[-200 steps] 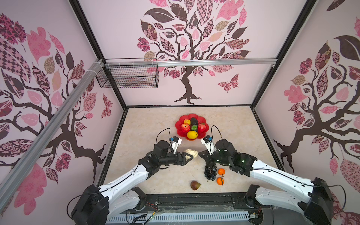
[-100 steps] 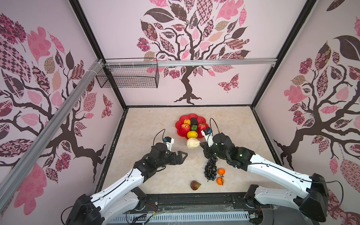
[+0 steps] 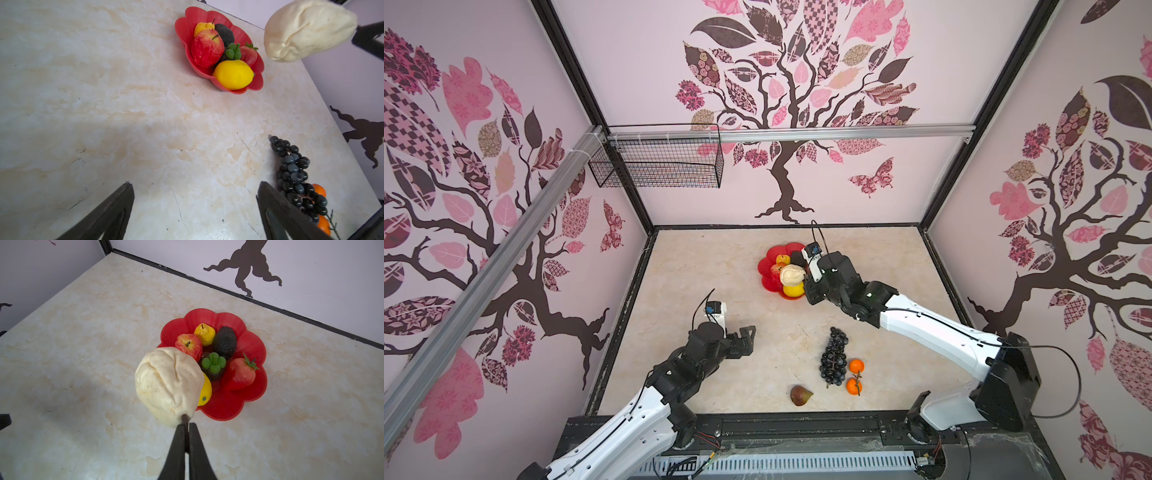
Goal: Arrange fruit in a fruit bowl
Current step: Place the fruit in the fruit bowl.
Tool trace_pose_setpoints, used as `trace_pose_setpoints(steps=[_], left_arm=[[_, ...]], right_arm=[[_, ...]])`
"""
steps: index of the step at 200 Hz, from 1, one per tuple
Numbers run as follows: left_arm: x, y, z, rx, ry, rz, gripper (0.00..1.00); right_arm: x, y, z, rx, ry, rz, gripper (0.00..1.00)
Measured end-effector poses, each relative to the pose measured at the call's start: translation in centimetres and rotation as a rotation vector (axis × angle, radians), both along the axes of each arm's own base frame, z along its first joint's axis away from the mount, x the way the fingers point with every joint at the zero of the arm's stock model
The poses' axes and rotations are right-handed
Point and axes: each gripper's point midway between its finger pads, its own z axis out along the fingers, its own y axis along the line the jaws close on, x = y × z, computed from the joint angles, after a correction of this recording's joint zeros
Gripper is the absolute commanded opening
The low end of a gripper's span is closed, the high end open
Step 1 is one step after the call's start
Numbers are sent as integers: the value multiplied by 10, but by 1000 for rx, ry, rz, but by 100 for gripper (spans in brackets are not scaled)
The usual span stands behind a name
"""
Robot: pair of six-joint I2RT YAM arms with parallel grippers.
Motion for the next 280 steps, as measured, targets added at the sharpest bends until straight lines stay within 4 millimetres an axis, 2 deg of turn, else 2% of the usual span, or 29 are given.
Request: trace_pose_setpoints(steps=[62,110,183,243,280], left_arm=[[4,-3,-7,32,-4,-20,96],[5,-4,-4,28,-20,-24,96],[5,-4,-4,30,-23,-26,96],[6,-5,-6,34,-19,-28,96],[5,-5,-9,40,-10,-32,96]], right_arm=[[23,15,-25,-79,40,6,6],[34,20,-33,-119,44,1,5],[50,-16,-41,-151,72,-97,6],[52,-58,-76,-166,162,-193,6],[49,-65,-85,-171,188,-206,6]])
